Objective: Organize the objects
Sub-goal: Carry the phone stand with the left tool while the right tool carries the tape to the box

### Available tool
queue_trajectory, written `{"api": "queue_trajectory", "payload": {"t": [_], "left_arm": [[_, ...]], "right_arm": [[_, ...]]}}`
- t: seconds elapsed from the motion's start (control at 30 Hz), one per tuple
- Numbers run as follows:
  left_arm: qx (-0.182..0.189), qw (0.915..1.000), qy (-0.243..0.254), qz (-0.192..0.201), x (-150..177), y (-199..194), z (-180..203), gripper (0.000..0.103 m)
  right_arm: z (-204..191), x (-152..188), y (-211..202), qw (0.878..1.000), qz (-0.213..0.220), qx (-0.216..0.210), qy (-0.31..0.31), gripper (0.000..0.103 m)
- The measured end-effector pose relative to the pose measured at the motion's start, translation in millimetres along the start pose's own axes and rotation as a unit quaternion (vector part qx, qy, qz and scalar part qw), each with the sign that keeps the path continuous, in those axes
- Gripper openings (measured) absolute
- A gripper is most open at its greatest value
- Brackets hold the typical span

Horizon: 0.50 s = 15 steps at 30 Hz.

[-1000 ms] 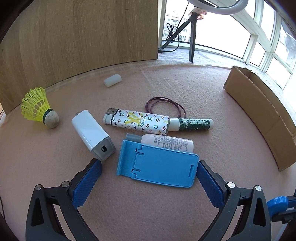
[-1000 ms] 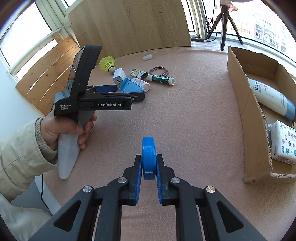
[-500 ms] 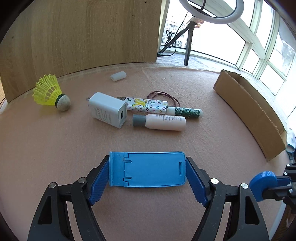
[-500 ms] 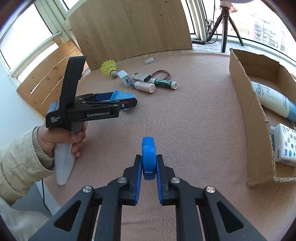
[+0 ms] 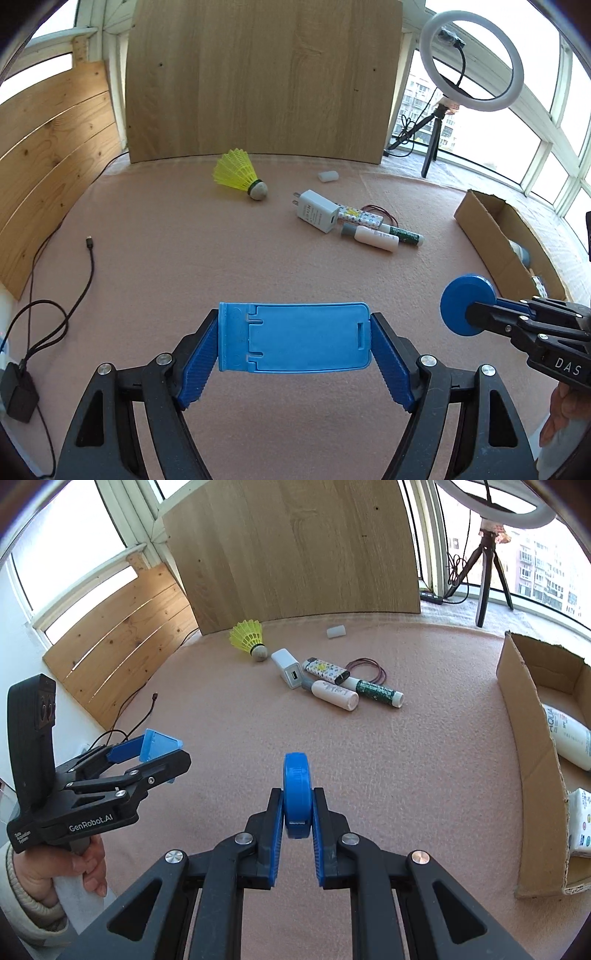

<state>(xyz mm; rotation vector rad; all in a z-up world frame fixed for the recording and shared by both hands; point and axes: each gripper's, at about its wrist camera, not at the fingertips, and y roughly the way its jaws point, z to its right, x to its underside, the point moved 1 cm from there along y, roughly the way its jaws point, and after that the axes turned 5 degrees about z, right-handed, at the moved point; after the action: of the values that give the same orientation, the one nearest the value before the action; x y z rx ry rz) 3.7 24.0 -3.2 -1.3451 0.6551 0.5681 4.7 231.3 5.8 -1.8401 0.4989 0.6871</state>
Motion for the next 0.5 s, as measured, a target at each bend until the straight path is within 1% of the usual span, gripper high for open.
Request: {"api": "queue_trajectory", "payload": {"t": [0.07,0.17,0.27,0.5], "left_arm": [[-0.008,0.9999,-0.012,0.003,-6,-14,-2,0.080],[-0.021,0.9995,-0.010,0.020,-17,-39,1,0.080],[-0.025,0.9990,-0.012,0.037,-28,-57,5,0.080],[-0.028,0.9976,-0.004,0.063,-44,-83,13,0.080]], "right_arm": [[-8,-7,-8,1.000,0.014,-0.001,-0.007,0.013],[-19,-15,-23,0.999,0.039,0.006,-0.015,0.013],[-27,-20,-36,0.998,0.056,0.010,-0.020,0.013],[-38,-25,-53,0.997,0.070,0.013,-0.035,0.013]]}}
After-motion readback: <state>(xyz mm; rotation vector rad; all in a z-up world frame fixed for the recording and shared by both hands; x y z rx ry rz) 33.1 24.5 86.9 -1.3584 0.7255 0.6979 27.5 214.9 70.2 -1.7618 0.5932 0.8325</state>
